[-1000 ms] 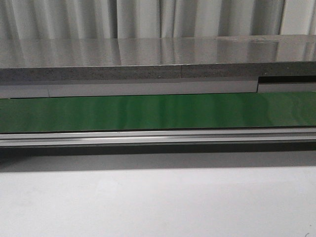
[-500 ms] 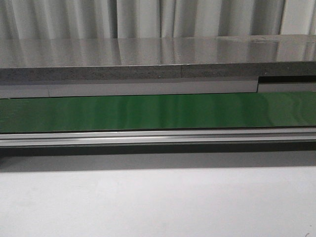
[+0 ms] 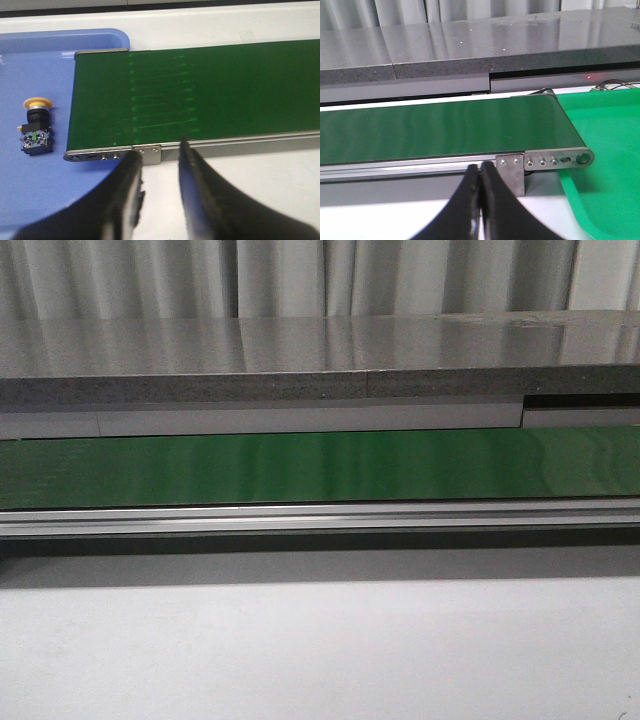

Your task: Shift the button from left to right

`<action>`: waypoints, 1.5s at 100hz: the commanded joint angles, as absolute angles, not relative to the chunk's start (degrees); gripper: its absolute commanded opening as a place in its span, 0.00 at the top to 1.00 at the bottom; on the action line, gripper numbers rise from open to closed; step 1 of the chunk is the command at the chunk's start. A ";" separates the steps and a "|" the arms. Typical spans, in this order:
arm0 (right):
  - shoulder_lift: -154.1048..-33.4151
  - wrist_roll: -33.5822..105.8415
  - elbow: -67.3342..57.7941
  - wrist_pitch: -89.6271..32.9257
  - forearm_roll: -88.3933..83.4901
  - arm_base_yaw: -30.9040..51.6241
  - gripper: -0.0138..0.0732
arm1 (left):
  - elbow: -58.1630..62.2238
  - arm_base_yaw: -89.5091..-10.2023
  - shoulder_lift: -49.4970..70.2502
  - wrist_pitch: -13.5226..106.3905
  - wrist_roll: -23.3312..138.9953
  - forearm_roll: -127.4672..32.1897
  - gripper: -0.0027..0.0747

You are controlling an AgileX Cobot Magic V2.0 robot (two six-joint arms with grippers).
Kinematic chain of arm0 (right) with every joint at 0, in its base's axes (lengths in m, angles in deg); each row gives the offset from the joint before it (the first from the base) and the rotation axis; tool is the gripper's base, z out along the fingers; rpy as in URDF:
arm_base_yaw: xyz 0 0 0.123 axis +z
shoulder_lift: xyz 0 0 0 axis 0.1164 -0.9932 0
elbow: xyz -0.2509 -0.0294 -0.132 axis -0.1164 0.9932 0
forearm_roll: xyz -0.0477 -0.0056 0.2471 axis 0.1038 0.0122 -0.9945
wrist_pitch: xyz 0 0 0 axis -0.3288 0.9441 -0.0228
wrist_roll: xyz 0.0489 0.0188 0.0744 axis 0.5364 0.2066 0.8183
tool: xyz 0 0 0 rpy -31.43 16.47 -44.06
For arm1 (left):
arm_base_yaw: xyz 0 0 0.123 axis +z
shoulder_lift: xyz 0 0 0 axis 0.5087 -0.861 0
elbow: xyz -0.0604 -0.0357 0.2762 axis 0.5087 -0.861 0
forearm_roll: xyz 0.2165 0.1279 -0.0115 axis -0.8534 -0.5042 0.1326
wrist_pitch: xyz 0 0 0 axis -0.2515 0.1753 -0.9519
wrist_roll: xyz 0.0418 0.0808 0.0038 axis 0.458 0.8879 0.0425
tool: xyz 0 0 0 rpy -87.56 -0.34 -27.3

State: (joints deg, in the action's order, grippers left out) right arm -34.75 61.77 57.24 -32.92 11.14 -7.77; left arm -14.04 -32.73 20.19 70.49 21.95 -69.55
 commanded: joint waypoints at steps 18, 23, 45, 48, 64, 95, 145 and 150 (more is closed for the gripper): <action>-33.59 61.46 56.35 -37.99 11.16 -8.15 0.92 | -11.98 -33.26 20.38 69.07 21.34 -68.74 0.10; -33.59 61.46 56.35 -37.99 11.16 -8.15 0.92 | -11.98 -33.26 20.38 69.19 21.34 -68.74 0.10; -33.59 61.46 56.35 -37.99 11.16 -8.15 0.92 | -9.67 -31.71 18.62 69.08 21.34 -69.19 0.13; -33.59 61.46 56.35 -37.99 11.16 -8.15 0.92 | -8.95 -30.68 17.95 69.08 21.34 -69.19 0.14; -33.59 61.46 56.35 -37.99 11.16 -8.15 0.92 | -4.41 -24.21 11.99 68.41 21.34 -68.63 0.17; -33.59 61.46 56.35 -37.99 11.16 -8.15 0.92 | 5.05 -14.28 -4.06 67.60 21.34 -68.65 0.17; -33.59 61.46 56.35 -37.99 11.16 -8.15 0.92 | 16.45 -10.16 -28.92 67.59 21.34 -68.79 0.17; -33.59 61.46 56.35 -37.99 11.16 -8.15 0.92 | 17.02 -10.16 -30.54 67.84 21.34 -68.79 0.17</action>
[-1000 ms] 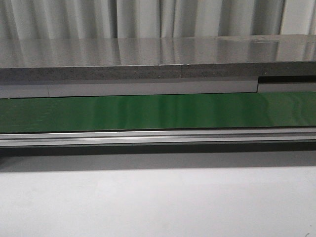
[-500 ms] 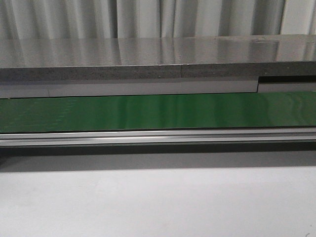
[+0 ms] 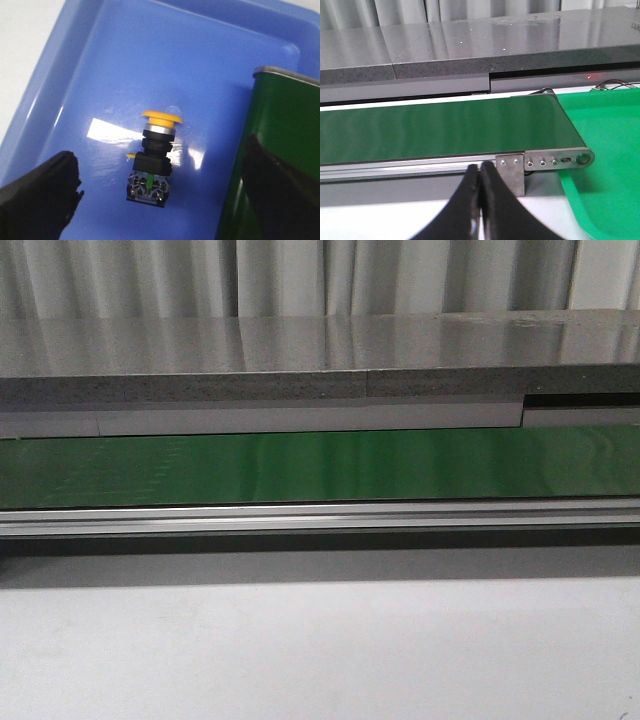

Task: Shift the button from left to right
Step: 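Grasp the yellow push button with the left gripper and lift it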

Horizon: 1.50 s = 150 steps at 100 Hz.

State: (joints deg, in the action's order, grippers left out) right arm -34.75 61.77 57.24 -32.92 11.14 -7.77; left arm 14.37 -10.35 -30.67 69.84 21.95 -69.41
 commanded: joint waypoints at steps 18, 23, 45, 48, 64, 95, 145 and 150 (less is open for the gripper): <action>-33.59 61.46 56.35 -37.99 11.16 -8.15 0.92 | 17.63 -10.16 -34.75 66.89 21.34 -68.92 0.17; -33.59 61.46 56.35 -37.99 11.16 -8.15 0.92 | 17.72 -10.16 -35.62 66.39 21.34 -68.92 0.17; -33.59 61.46 56.35 -37.99 11.16 -8.15 0.92 | 18.22 -10.16 -38.45 65.78 21.34 -68.81 0.17; -33.59 61.46 56.35 -37.99 11.16 -8.15 0.92 | 18.22 -10.16 -38.71 65.77 21.34 -68.81 0.17; -33.59 61.46 56.35 -37.99 11.16 -8.15 0.92 | 18.22 -10.16 -40.70 65.63 21.34 -68.81 0.17; -33.59 61.46 56.35 -37.99 11.16 -8.15 0.92 | 18.22 -10.16 -44.36 66.12 21.34 -68.81 0.17; -33.59 61.46 56.35 -37.99 11.16 -8.15 0.92 | 18.22 -10.16 -45.23 66.86 21.34 -68.81 0.96; -33.59 61.46 56.35 -37.99 11.16 -8.15 0.92 | 18.22 -10.16 -44.38 67.10 21.34 -68.81 0.99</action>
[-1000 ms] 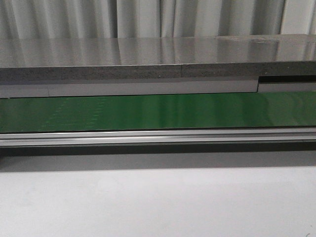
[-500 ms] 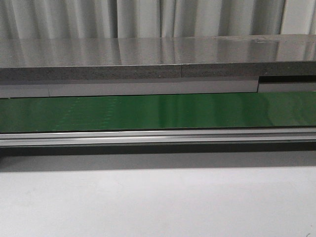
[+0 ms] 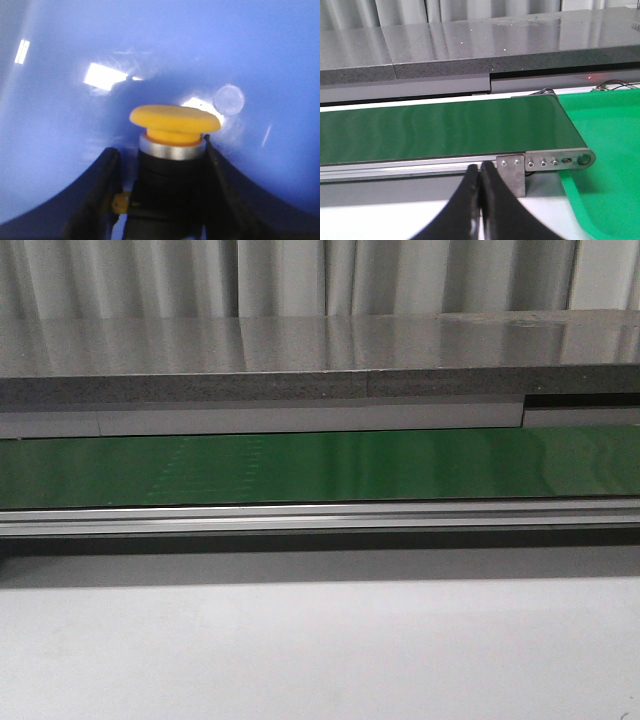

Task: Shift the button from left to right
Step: 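Grasp the yellow push button with the left gripper and lift it, then place the button on the conveyor belt end and open the left gripper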

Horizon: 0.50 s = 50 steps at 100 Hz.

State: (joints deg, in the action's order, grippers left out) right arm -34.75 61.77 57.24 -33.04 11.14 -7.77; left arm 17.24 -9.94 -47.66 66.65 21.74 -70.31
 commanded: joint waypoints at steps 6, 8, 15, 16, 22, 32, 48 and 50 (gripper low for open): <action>-33.59 61.46 56.35 -37.99 11.16 -8.15 0.92 | 18.22 -10.16 -43.32 67.14 21.34 -68.81 0.99; -33.59 61.46 56.35 -37.99 11.16 -8.15 0.92 | 18.22 -10.16 -42.78 67.14 21.34 -68.81 0.99; -33.59 61.46 56.35 -37.99 11.16 -8.15 0.92 | 18.34 -10.16 -41.01 67.14 21.34 -68.69 0.99; -33.59 61.46 56.35 -37.99 11.16 -8.15 0.92 | 18.34 -10.16 -40.79 67.14 21.34 -68.67 0.99; -33.59 61.46 56.35 -37.99 11.16 -8.15 0.92 | 18.45 -10.16 -38.93 67.14 21.34 -68.67 0.99; -33.59 61.46 56.35 -37.99 11.16 -8.15 0.92 | 18.45 -10.62 -35.87 67.69 21.34 -67.63 0.99; -33.59 61.46 56.35 -37.99 11.16 -8.15 0.92 | 18.45 -12.94 -31.78 68.92 21.34 -67.37 0.99; -33.59 61.46 56.35 -37.99 11.16 -8.15 0.92 | 18.45 -13.41 -31.36 69.19 21.44 -67.37 0.99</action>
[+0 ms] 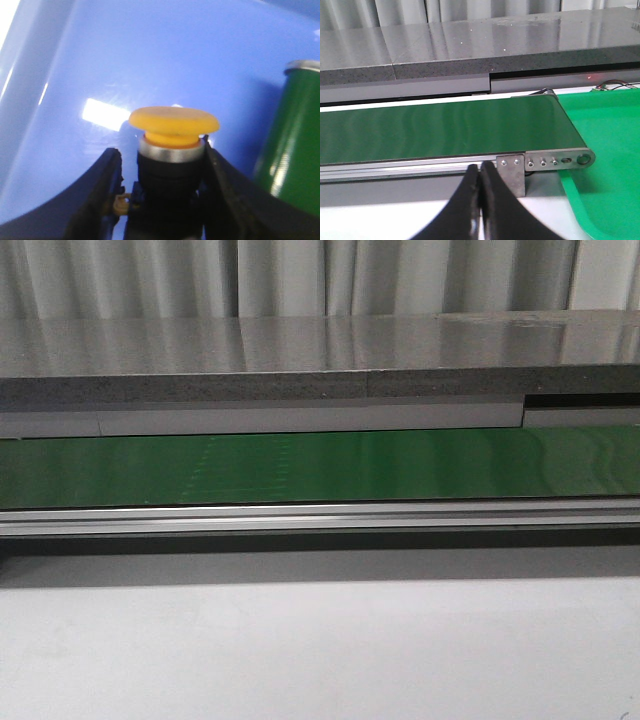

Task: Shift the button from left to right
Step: 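Place the button on the conveyor belt end and open the left gripper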

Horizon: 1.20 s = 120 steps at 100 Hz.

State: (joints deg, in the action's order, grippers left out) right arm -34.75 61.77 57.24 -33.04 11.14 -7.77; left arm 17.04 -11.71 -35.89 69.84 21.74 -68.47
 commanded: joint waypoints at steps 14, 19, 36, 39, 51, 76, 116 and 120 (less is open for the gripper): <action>-33.59 61.46 56.35 -37.99 11.16 -8.15 0.92 | 18.45 -16.95 -30.17 72.28 21.95 -67.37 0.99; -33.59 61.46 56.35 -37.99 11.16 -8.15 0.92 | 18.45 -18.26 -30.17 73.12 21.95 -67.37 0.99; -33.59 61.46 56.35 -37.99 11.16 -8.15 0.92 | 18.45 -21.45 -30.29 74.91 22.06 -67.72 0.99; -33.59 61.46 56.35 -37.99 11.16 -8.15 0.92 | 18.45 -21.94 -30.29 75.13 22.09 -67.72 0.99; -33.59 61.46 56.35 -37.99 11.16 -8.15 0.92 | 18.45 -22.79 -30.29 76.06 22.22 -67.75 0.99; -33.59 61.46 56.35 -37.99 11.16 -8.15 0.92 | 18.45 -22.87 -30.29 77.03 23.34 -67.75 0.77; -33.59 61.46 56.35 -37.99 11.16 -8.15 0.92 | 18.45 -22.90 -29.80 77.24 23.43 -67.75 0.18; -33.59 61.46 56.35 -37.99 11.16 -8.15 0.92 | 18.45 -22.90 -29.47 77.50 23.46 -67.50 0.18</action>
State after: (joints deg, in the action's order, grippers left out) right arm -34.75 61.77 57.24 -33.04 11.14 -7.77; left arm 17.04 -22.52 -33.10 78.65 23.48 -68.34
